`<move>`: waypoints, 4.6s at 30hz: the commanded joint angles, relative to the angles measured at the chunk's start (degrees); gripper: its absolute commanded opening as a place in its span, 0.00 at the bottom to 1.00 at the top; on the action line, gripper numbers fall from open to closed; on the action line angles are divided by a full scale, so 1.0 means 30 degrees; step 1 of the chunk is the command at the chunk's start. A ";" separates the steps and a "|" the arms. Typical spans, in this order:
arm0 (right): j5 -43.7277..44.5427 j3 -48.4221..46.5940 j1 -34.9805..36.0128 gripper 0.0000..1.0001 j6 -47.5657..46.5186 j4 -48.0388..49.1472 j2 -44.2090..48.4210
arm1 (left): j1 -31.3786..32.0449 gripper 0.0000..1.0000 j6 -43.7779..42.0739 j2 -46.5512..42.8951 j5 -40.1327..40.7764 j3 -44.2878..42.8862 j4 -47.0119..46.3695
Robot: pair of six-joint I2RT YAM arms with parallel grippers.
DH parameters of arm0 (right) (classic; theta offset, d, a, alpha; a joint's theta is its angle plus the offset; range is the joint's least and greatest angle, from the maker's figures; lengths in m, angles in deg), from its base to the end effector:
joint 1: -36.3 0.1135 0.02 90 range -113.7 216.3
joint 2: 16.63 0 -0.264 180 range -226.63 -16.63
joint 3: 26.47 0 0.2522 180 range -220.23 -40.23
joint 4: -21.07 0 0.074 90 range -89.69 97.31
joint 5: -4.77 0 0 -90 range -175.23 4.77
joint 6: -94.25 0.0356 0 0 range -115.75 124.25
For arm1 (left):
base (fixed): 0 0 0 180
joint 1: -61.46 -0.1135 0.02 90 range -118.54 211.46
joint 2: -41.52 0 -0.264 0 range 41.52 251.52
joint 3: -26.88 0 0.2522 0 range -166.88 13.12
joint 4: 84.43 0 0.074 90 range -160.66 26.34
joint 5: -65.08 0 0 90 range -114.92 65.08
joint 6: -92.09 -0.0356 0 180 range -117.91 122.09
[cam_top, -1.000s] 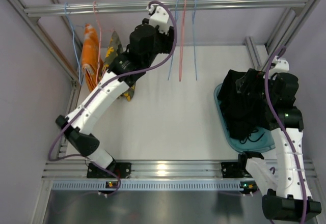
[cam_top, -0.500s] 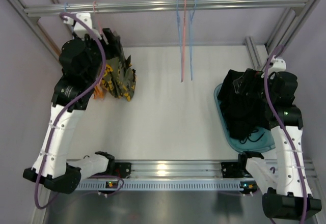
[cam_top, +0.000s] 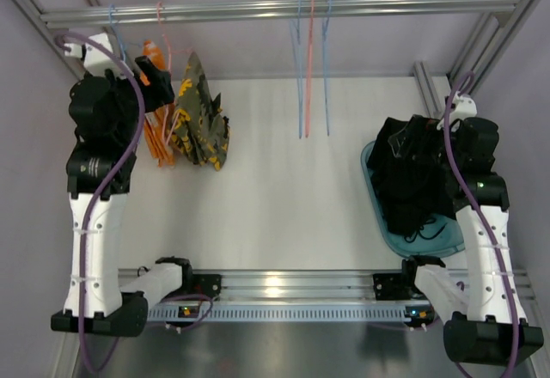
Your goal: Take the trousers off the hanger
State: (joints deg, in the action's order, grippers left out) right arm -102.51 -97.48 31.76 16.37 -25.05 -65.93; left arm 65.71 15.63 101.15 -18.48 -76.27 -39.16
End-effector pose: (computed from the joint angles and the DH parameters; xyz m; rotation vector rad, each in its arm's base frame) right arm 0.1808 -0.0037 0.3623 0.0954 1.9946 0.3860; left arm 0.1785 -0.0093 0.5116 -0.2167 1.5885 -0.1511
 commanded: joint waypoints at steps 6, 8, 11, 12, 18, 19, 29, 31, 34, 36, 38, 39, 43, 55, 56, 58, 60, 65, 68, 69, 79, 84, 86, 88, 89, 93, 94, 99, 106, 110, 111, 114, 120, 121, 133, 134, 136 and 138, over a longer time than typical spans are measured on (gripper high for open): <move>-0.0393 -0.0779 0.0018 0.99 -0.0173 0.0679 0.0407 | -0.1064 0.75 -0.0969 0.3439 -0.3578 -0.1200 -0.2178; -0.0393 -0.0749 0.0018 0.99 -0.0144 0.0679 0.0437 | -0.1270 0.74 -0.0823 0.4517 -0.4107 -0.1697 -0.2589; -0.0393 -0.0720 0.0018 0.99 -0.0114 0.0650 0.0495 | -0.2030 0.73 -0.0531 0.5606 -0.4399 -0.2781 -0.2738; -0.0364 -0.0749 0.0018 0.99 -0.0114 0.0592 0.0466 | -0.2119 0.72 -0.0442 0.6131 -0.4604 -0.3160 -0.2826; -0.0012 -0.0545 0.0018 0.99 -0.0260 0.0591 0.0525 | -0.2296 0.65 -0.0441 0.6811 -0.5076 -0.3107 -0.3645; -0.0012 -0.0515 0.0018 0.99 -0.0261 0.0649 0.0525 | -0.2296 0.64 -0.0470 0.6898 -0.5075 -0.3077 -0.3792; 0.0075 -0.0486 0.0047 0.99 0.0032 0.0767 0.0261 | -0.2296 0.56 -0.0383 0.7336 -0.5105 -0.2549 -0.4525; 0.0134 -0.0427 0.0018 1.00 0.0062 0.0738 0.0320 | -0.2267 0.56 -0.0296 0.7454 -0.5163 -0.2549 -0.4526; 0.0193 -0.0368 0.0018 0.99 0.0091 0.0766 0.0319 | -0.2267 0.53 -0.0120 0.7572 -0.5251 -0.2316 -0.4788; 0.0251 -0.0339 0.0018 0.99 0.0091 0.0767 0.0319 | -0.2237 0.52 -0.0061 0.7718 -0.5251 -0.2198 -0.4936; 0.0251 -0.0339 0.0018 0.99 0.0120 0.0767 0.0261 | -0.2208 0.52 -0.0060 0.7835 -0.5193 -0.2140 -0.4965; 0.0280 -0.0339 0.0018 0.99 0.0178 0.0767 0.0290 | -0.2208 0.52 -0.0089 0.7894 -0.5193 -0.2081 -0.5052; 0.0251 -0.0310 0.0018 0.99 0.0179 0.0825 0.0232 | -0.2120 0.42 -0.0439 0.7982 -0.5134 -0.1963 -0.5463; 0.0281 -0.0310 0.0018 0.99 0.0325 0.0884 0.0143 | -0.2003 0.00 0.0085 0.8334 -0.5806 -0.3193 -0.6340; 0.0281 -0.0281 0.0018 0.99 0.0325 0.0855 0.0115 | -0.2003 0.00 0.0231 0.8305 -0.5866 -0.3484 -0.6603; 0.0310 -0.0251 0.0018 0.99 0.0325 0.0884 0.0173 | -0.2003 0.00 0.0583 0.8247 -0.6070 -0.3807 -0.6956; 0.0281 -0.0222 0.0018 0.99 0.0325 0.0884 0.0173 | -0.2003 0.00 0.0759 0.8013 -0.6101 -0.4072 -0.7716; 0.0281 -0.0193 0.0018 0.99 0.0355 0.0943 0.0231 | -0.2003 0.00 0.0643 0.7777 -0.5661 -0.5010 -0.8598; 0.0251 -0.0193 0.0018 1.00 0.0355 0.0943 0.0231 | -0.1974 0.00 0.0263 0.7515 -0.5836 -0.5157 -0.9183; 0.0280 -0.0164 0.0018 0.99 0.0355 0.0972 0.0232 | -0.1974 0.00 0.0175 0.7398 -0.5866 -0.5070 -0.9387; -0.0099 -0.0193 0.0018 0.99 0.0150 0.1030 0.0465 | -0.1945 0.00 0.0379 0.4968 -0.6451 -0.1937 -1.0355; -0.0977 -0.0134 0.0018 0.99 -0.0201 0.1528 0.0729 | -0.1857 0.00 0.0758 0.2570 -0.7066 0.0199 -1.0326; -0.1473 -0.0134 0.0018 0.99 -0.0376 0.1791 0.0788 | -0.1857 0.00 0.0848 0.1892 -0.7504 0.0700 -1.0326; -0.1856 -0.0221 0.0018 1.00 -0.0523 0.2054 0.0818 | -0.1857 0.00 0.0877 0.0954 -0.7682 0.1258 -1.0326; -0.2264 -0.0338 0.0047 0.99 -0.0640 0.2114 0.0847 | -0.1857 0.00 0.0964 0.0603 -0.7741 0.1404 -1.0210; -0.4197 -0.0486 0.0047 0.99 -0.0875 0.2845 0.0993 | -0.1857 0.00 0.1927 -0.0775 -0.8210 0.2283 -0.9098; -0.5478 -0.0254 0.0047 0.99 -0.0876 0.3137 0.1196 | -0.1857 0.00 0.2193 -0.1444 -0.8210 0.2749 -0.8690; -0.6401 0.0540 0.1098 0.99 -0.0757 0.5595 0.1931 | -0.1857 0.00 0.4737 -0.2944 -0.8093 0.3984 -0.7985; -0.3037 -0.1127 0.8382 0.99 -0.3829 0.5485 0.0733 | -0.1857 0.00 0.7291 -0.3180 -0.7976 0.3340 -0.5407; -0.0399 -0.1511 1.2050 0.99 -0.4859 0.6564 -0.0118 | -0.1857 0.00 0.7966 -0.3501 -0.7859 0.3281 -0.4614; 0.0332 -0.1511 1.2813 0.99 -0.5034 0.6887 -0.0497 | -0.1857 0.00 0.8025 -0.3502 -0.7830 0.3252 -0.4469; 0.2943 -0.1248 1.6153 0.99 -0.5680 0.8789 -0.1637 | -0.1857 0.00 0.8171 -0.3531 -0.7654 0.2989 -0.4204; 0.7452 -0.1715 2.0871 0.99 -0.7435 1.4091 -0.4598 | -0.1857 0.00 0.8494 -0.3473 -0.7303 0.2373 -0.3735; 0.8735 -0.2180 2.2008 0.99 -0.7728 1.4590 -0.5675 | -0.1857 0.00 0.8494 -0.3444 -0.7273 0.2286 -0.3735; 1.2848 -0.5901 2.5184 0.99 -0.6941 1.8900 -1.2803 | -0.1857 0.00 0.8670 -0.3209 -0.7185 0.1290 -0.3705; 1.2791 -0.6079 2.5184 0.99 -0.6766 1.8931 -1.3270 | -0.1857 0.00 0.8525 -0.3238 -0.7185 0.1231 -0.3705; 1.2616 -0.6548 2.5184 0.99 -0.6180 1.8844 -1.3714 | -0.1857 0.00 0.8378 -0.3268 -0.7126 0.1230 -0.3705; 1.2643 -0.6929 2.5271 0.99 -0.6178 1.8843 -1.4296 | -0.1886 0.00 0.8406 -0.3297 -0.7185 0.1259 -0.3705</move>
State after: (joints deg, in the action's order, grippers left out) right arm -66.67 -113.86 106.64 -4.09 26.38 -107.46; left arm 60.07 38.12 93.13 -40.12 -68.53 -39.57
